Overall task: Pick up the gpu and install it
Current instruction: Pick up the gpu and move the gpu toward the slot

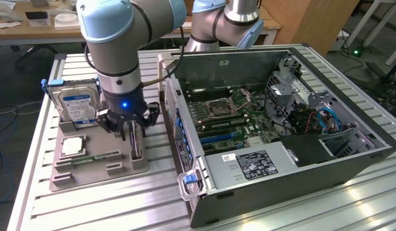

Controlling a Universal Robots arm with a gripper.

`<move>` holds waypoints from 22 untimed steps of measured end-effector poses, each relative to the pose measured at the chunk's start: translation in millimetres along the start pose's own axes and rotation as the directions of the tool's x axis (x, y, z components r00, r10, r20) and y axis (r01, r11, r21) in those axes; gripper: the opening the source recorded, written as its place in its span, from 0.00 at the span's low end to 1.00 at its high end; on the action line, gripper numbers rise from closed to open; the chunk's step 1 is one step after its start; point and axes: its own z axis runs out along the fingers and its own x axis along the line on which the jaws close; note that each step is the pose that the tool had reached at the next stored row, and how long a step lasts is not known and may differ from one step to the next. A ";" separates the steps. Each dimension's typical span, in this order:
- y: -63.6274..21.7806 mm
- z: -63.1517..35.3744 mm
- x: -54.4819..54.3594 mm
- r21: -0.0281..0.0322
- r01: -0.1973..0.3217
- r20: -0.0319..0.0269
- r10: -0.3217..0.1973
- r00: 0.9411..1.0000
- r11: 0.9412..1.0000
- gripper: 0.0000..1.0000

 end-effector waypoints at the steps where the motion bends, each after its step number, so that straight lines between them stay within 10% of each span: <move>1: 0.1 0.6 0.0 0.000 -0.002 0.000 0.002 1.000 1.000 0.55; 22: 0.0 2.0 0.2 0.000 -0.003 0.000 0.003 1.000 1.000 0.40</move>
